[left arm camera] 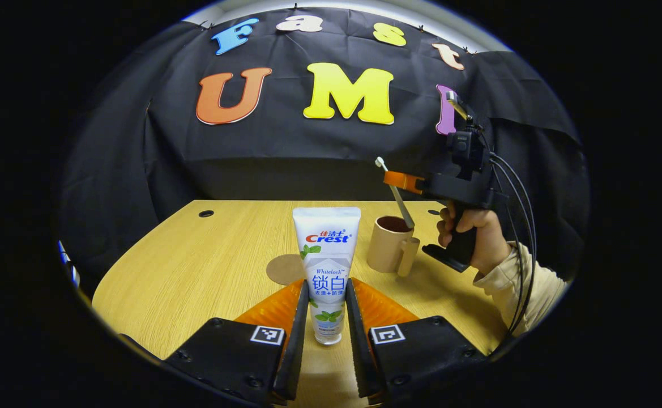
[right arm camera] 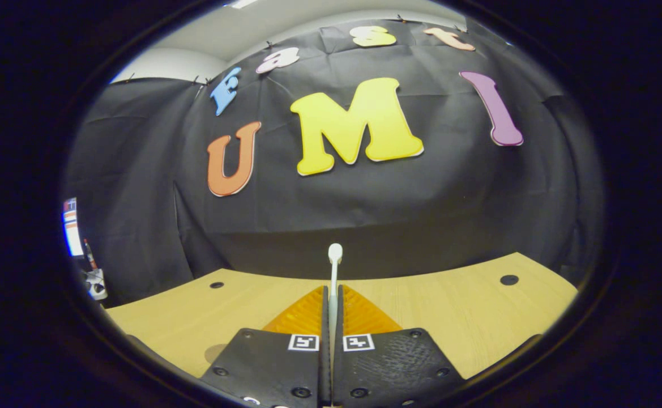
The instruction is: Put the toothbrush and toothpaste on the desktop into the cup, then pick up the cup and place it on the coaster on the desktop.
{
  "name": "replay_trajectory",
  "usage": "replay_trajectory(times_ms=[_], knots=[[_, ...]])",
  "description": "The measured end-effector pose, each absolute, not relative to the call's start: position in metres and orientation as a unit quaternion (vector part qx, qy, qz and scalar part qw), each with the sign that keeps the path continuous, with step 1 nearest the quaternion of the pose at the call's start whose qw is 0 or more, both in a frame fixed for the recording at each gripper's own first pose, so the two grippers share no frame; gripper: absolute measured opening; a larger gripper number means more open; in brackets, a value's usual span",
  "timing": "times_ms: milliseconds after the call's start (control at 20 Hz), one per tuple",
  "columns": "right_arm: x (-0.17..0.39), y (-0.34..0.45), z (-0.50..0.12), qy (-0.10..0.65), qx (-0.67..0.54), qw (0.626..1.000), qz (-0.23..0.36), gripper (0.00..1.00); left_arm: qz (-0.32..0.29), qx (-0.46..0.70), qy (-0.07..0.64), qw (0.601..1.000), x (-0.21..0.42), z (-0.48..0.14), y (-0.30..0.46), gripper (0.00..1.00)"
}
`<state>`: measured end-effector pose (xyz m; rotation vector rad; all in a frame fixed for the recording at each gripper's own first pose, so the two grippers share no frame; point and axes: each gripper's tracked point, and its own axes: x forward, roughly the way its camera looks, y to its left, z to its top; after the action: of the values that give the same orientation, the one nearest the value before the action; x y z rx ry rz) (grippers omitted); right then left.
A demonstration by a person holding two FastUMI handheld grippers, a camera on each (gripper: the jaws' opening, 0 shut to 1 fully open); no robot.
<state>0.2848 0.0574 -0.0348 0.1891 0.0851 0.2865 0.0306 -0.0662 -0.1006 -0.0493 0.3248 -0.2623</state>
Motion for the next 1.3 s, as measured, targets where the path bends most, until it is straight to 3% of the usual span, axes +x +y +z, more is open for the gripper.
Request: replay_trajectory(times_ms=[500, 550, 600, 750, 850, 1100, 1300], knots=[[0.27, 0.054, -0.038, 0.055, 0.092, 0.981, 0.162, 0.07, -0.127, -0.024, 0.169, 0.977, 0.04, -0.103, -0.077, 0.41], [0.264, 0.054, -0.035, 0.054, 0.083, 0.981, 0.165, 0.22, -0.127, -0.024, 0.169, 0.977, 0.044, -0.102, -0.08, 0.41], [0.259, 0.051, -0.033, 0.05, 0.069, 0.982, 0.166, 0.27, -0.127, -0.025, 0.17, 0.977, 0.049, -0.1, -0.083, 0.41], [0.235, 0.047, -0.023, 0.026, 0.049, 0.982, 0.178, 0.73, -0.126, -0.021, 0.159, 0.979, 0.069, -0.091, -0.095, 0.41], [0.222, 0.036, -0.021, 0.017, 0.04, 0.984, 0.17, 0.94, -0.128, -0.021, 0.152, 0.98, 0.085, -0.085, -0.104, 0.41], [0.202, -0.005, -0.025, 0.003, 0.023, 0.991, 0.132, 0.98, -0.136, -0.011, 0.131, 0.982, 0.125, -0.079, -0.128, 0.41], [0.182, -0.05, -0.058, 0.037, 0.02, 0.996, 0.083, 0.98, -0.142, -0.024, 0.109, 0.984, 0.157, -0.063, -0.147, 0.41]])
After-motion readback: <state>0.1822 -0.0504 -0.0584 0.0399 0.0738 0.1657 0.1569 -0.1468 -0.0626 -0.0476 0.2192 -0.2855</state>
